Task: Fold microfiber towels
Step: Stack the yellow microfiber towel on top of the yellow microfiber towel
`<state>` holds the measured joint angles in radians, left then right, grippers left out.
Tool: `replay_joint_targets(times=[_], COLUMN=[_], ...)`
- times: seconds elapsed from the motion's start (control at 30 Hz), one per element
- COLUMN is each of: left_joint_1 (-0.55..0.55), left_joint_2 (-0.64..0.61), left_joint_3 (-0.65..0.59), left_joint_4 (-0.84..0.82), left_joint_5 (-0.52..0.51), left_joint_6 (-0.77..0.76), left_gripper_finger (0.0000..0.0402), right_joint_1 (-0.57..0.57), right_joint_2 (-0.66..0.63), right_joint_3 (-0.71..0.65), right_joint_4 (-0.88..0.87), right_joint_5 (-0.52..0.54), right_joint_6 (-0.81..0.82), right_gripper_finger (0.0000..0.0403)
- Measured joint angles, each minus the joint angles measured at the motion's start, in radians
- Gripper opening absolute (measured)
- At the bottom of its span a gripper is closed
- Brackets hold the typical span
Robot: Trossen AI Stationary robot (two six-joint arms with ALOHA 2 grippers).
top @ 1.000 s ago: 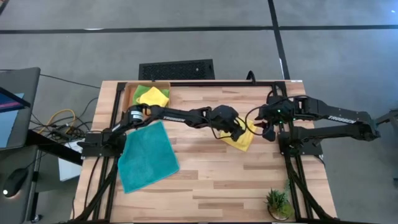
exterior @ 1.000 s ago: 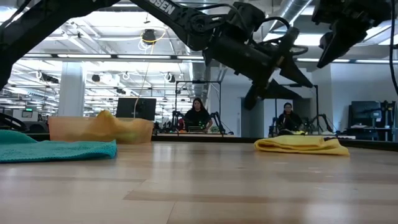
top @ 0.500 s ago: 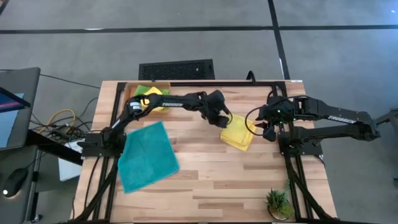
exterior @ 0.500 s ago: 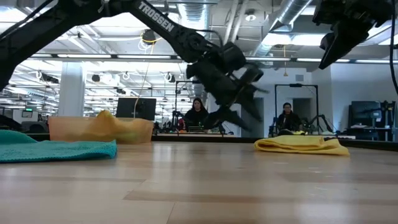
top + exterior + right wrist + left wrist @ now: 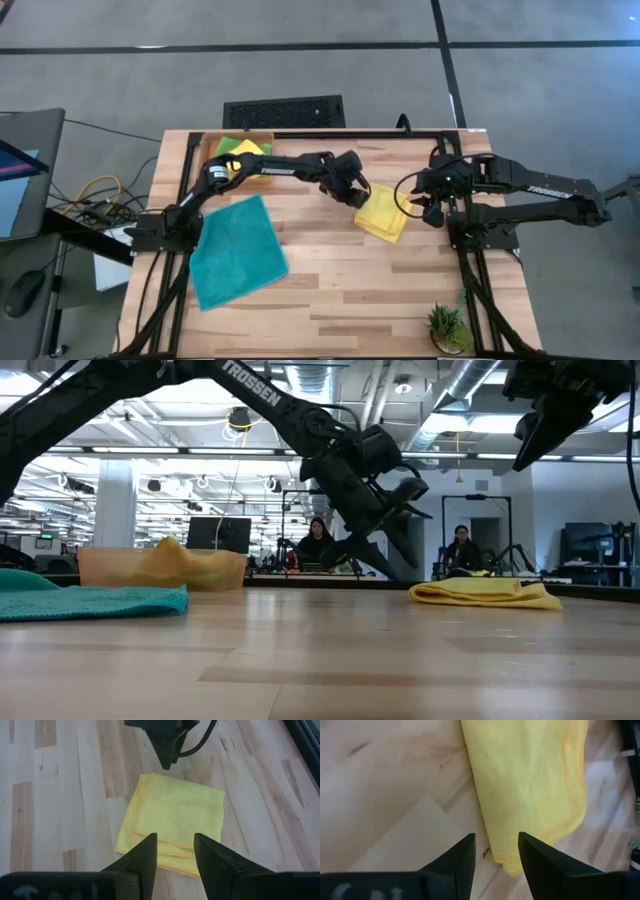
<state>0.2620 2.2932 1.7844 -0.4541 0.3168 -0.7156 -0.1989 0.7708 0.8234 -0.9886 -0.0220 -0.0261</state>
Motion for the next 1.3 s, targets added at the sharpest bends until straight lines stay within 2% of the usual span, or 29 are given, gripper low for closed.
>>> replay_joint_targets(times=[0.07, 0.2, 0.27, 0.57, 0.73, 0.87, 1.03, 1.3], left_joint_1=[-0.002, -0.002, -0.009, -0.016, -0.034, -0.047, -0.059, -0.062], left_joint_2=[0.024, 0.077, 0.099, 0.108, 0.108, 0.108, 0.109, 0.066], left_joint_3=[0.002, 0.001, 0.005, 0.0, 0.0, 0.0, 0.0, -0.003], left_joint_4=[0.034, 0.087, 0.131, 0.218, 0.224, 0.221, 0.216, 0.137], left_joint_5=[0.012, 0.125, 0.149, 0.157, 0.099, 0.074, 0.052, 0.057], left_joint_6=[-0.009, -0.08, -0.087, -0.143, -0.157, -0.125, -0.059, 0.008], left_gripper_finger=[0.0141, 0.0141, 0.0141, 0.0141, 0.0136, 0.01, 0.0014, 0.0002], right_joint_1=[0.0, 0.0, 0.0, 0.0, 0.0, 0.0, 0.0, 0.0], right_joint_2=[0.0, 0.0, 0.0, 0.0, 0.0, 0.0, 0.0, 0.0], right_joint_3=[0.0, 0.0, 0.0, 0.0, 0.0, 0.0, 0.0, 0.0], right_joint_4=[0.0, 0.001, 0.001, -0.002, -0.006, -0.006, -0.006, -0.006], right_joint_5=[0.0, 0.0, 0.0, 0.0, 0.0, 0.0, 0.0, 0.0], right_joint_6=[0.0, 0.0, 0.0, 0.0, 0.0, 0.0, 0.0, 0.0], right_gripper_finger=[0.0154, 0.0154, 0.0154, 0.0154, 0.0154, 0.0154, 0.0154, 0.0154])
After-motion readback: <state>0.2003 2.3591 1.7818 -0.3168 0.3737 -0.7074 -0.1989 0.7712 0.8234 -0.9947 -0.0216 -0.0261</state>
